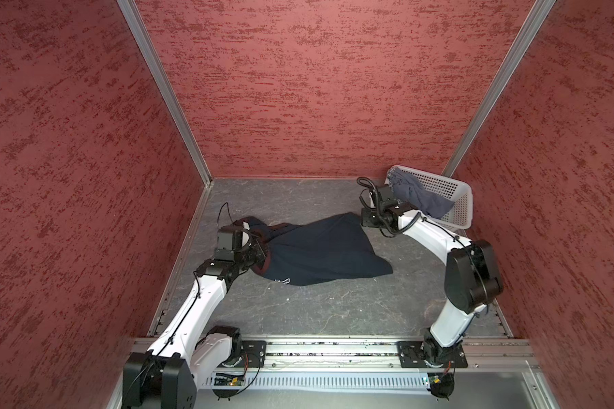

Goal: Fold and stack the tank tops

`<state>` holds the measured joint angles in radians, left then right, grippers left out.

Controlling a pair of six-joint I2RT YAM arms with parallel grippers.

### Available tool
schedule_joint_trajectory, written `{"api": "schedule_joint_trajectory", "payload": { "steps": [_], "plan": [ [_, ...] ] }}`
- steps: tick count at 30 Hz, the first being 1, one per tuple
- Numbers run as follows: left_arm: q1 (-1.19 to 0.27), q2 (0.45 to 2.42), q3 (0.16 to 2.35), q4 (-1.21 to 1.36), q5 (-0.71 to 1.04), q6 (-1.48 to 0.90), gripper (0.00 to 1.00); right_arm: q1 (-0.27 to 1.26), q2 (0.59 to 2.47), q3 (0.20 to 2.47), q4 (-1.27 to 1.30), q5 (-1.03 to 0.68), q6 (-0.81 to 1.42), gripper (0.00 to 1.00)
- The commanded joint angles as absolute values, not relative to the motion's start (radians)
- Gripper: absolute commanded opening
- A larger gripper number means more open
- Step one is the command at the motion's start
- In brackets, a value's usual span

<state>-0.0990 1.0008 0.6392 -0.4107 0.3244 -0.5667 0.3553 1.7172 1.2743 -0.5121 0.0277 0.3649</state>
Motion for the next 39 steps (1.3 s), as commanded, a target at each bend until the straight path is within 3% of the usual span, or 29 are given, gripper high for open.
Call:
{"api": "schedule_joint_trajectory", "payload": {
  "steps": [1, 8, 21, 24, 30, 39],
  "plan": [
    [-0.088, 1.013, 0.610, -0.413, 0.354, -0.552, 0.02, 0.351, 1.659, 1.124, -0.468, -0.042, 0.422, 0.53],
    [-0.061, 1.008, 0.563, -0.417, 0.335, -0.582, 0.03, 0.375, 1.644, 1.014, -0.407, -0.087, 0.453, 0.48],
    [0.044, 1.017, 0.558, -0.423, 0.322, -0.586, 0.06, 0.706, 1.565, 0.827, -0.515, 0.069, 0.620, 0.60],
    [0.060, 1.032, 0.568, -0.423, 0.329, -0.576, 0.06, 0.694, 1.507, 0.842, -0.547, 0.108, 0.611, 0.63],
    [0.068, 1.028, 0.559, -0.423, 0.328, -0.569, 0.07, 0.549, 1.379, 0.862, -0.476, -0.008, 0.582, 0.58],
    [0.069, 1.040, 0.545, -0.405, 0.352, -0.568, 0.07, 0.423, 1.543, 0.910, -0.380, -0.067, 0.539, 0.47]
  ]
}}
